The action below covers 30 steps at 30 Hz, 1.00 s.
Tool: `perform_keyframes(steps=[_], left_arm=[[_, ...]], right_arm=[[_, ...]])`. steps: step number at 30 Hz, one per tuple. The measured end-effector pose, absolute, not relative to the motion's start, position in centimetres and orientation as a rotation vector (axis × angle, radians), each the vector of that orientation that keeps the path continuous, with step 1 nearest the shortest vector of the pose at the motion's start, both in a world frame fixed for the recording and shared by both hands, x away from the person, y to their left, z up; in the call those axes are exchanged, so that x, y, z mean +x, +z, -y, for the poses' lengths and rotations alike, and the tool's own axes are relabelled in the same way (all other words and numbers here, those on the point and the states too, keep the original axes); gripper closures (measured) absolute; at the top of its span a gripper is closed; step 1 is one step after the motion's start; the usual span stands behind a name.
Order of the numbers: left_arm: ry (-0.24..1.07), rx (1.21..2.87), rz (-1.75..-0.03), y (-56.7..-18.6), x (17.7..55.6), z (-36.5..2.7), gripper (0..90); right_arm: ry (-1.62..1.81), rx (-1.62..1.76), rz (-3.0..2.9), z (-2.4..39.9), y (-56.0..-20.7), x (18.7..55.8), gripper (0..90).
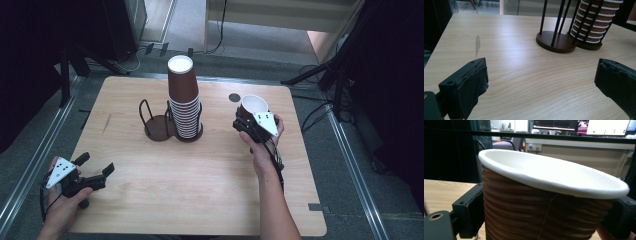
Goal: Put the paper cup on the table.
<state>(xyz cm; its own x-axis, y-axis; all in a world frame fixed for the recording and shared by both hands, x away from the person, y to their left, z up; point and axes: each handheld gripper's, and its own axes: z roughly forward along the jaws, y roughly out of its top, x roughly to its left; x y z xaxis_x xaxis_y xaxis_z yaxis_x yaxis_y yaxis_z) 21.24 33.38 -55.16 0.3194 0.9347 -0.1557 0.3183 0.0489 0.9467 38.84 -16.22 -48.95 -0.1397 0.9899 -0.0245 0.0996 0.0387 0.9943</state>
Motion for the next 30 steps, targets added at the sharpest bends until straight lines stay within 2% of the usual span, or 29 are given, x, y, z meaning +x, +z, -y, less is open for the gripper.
perform_keyframes(steps=[10, 16, 30], left_arm=[[0.779, 1.531, -1.232, -55.1, 21.4, -32.5, 0.0], [0.771, 1.548, -1.237, -55.1, 21.5, -32.2, 0.0], [0.788, 1.565, -1.237, -55.0, 21.6, -32.0, 0.0]], right_arm=[[1.095, 1.132, -1.425, 16.9, -51.7, 41.2, 9.0], [1.068, 1.142, -1.429, 16.9, -52.9, 42.0, 8.9], [1.052, 1.132, -1.449, 16.6, -53.7, 41.8, 8.1]])
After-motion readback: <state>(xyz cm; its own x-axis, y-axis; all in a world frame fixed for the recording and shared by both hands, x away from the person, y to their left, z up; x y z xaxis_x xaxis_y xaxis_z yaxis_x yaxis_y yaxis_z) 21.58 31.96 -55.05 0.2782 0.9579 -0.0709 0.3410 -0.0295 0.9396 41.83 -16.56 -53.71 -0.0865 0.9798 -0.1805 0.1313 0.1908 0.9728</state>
